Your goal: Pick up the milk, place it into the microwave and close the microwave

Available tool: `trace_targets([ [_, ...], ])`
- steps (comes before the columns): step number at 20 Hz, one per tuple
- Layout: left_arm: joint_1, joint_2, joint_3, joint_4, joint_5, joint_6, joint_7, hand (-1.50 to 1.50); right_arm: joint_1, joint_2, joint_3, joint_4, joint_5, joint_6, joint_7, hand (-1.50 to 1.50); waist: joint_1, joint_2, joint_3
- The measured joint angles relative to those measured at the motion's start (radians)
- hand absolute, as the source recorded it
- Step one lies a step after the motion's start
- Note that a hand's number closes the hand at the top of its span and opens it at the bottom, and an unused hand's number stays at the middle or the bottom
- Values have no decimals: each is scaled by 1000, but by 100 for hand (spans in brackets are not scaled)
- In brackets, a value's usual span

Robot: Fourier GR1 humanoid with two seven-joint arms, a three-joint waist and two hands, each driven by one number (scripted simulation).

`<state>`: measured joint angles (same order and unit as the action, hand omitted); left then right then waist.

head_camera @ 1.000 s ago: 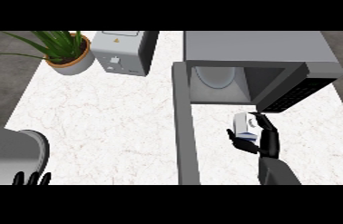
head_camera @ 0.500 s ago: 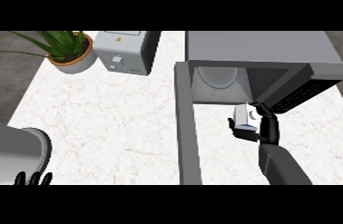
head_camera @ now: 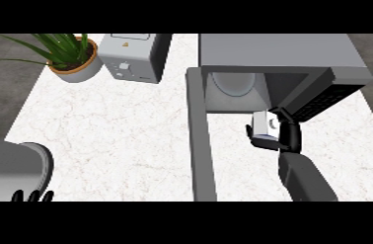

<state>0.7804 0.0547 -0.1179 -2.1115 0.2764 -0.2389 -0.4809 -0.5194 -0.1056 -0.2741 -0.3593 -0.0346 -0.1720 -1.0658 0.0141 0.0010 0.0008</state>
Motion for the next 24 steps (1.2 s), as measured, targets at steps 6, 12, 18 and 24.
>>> trace_targets([
  [6,3,10,25,-6,19,-7,10,-150,117,15,65,-216,6,15,54,150,-17,-6,-2],
  [12,24,4,-3,-5,-3,-23,3,-150,314,16,152,-537,16,26,187,150,-25,-9,-3],
  [18,50,-12,-21,-37,-11,-12,3,-150,522,31,262,-896,19,59,358,150,-26,-9,-2],
  [24,57,-13,-5,-32,5,-12,1,-150,604,69,320,-1108,-78,138,475,150,-18,-6,-2],
])
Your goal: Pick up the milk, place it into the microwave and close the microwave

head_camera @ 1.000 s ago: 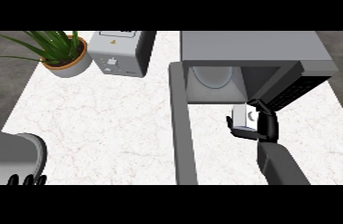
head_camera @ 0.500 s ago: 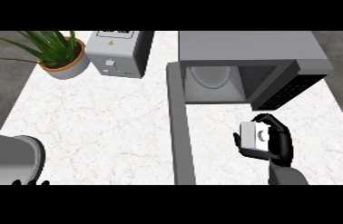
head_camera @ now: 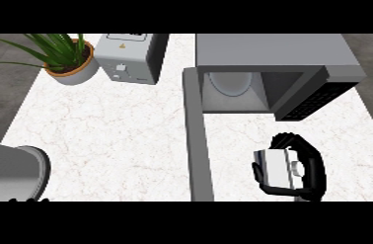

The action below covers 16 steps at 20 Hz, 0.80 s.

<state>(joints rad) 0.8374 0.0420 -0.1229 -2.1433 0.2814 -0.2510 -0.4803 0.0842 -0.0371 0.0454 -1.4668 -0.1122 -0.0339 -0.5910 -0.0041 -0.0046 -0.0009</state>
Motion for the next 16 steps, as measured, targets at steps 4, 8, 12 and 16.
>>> trace_targets([
  [4,13,6,7,-22,11,-4,16,-150,-17,21,40,-47,-4,-51,45,150,7,2,1],
  [8,13,9,22,-26,23,-8,21,-150,-81,31,75,-57,53,-137,106,150,10,3,1],
  [12,2,6,33,-2,23,-16,11,-150,-170,35,114,1,82,-218,150,150,14,4,1],
  [16,-27,12,68,23,42,-23,13,-150,-282,36,114,115,96,-279,168,150,16,5,1],
])
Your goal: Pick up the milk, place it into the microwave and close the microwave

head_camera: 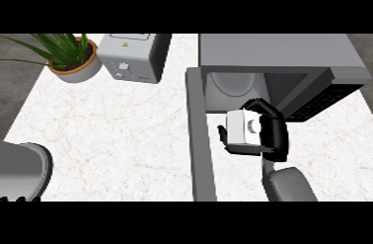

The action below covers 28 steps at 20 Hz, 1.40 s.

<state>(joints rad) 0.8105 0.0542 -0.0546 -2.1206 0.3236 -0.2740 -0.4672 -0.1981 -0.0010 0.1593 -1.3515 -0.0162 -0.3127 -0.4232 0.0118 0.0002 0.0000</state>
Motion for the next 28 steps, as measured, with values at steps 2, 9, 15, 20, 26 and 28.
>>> trace_targets([
  [2,3,2,8,7,7,-10,-5,-150,-66,0,-12,84,8,-41,3,150,4,1,0],
  [9,17,11,28,16,18,-38,-14,-150,-268,1,-115,424,-26,-68,-77,150,14,4,1],
  [15,20,18,49,34,23,-67,-34,-150,-458,-15,-210,730,-34,-95,-171,150,28,10,1],
  [20,19,25,48,26,31,-78,-18,-150,-558,-52,-257,920,-11,-145,-227,150,46,19,2],
  [26,-11,33,62,41,35,-85,-15,-150,-644,-97,-280,1066,18,-183,-273,150,66,29,3],
  [28,-22,39,64,51,34,-90,-13,-150,-661,-119,-279,1098,31,-192,-288,150,74,34,3],
])
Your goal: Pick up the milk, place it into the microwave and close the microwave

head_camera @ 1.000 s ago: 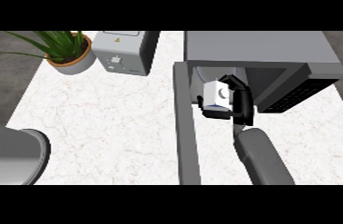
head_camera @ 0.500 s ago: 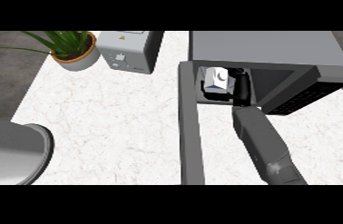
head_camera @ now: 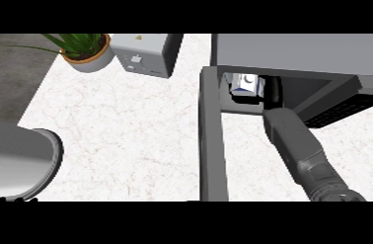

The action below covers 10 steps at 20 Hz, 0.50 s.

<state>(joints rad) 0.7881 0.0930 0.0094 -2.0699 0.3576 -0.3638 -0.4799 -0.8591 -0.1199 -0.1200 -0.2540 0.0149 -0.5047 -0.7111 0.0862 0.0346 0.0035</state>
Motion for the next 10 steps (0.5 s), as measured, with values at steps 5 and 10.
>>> trace_targets([
  [5,-12,-4,-12,4,-7,-3,1,-150,-47,-28,12,53,39,-70,-32,150,19,7,1],
  [10,-22,-1,-9,13,-1,-10,3,-150,-81,-53,3,77,49,-103,-55,150,31,14,2],
])
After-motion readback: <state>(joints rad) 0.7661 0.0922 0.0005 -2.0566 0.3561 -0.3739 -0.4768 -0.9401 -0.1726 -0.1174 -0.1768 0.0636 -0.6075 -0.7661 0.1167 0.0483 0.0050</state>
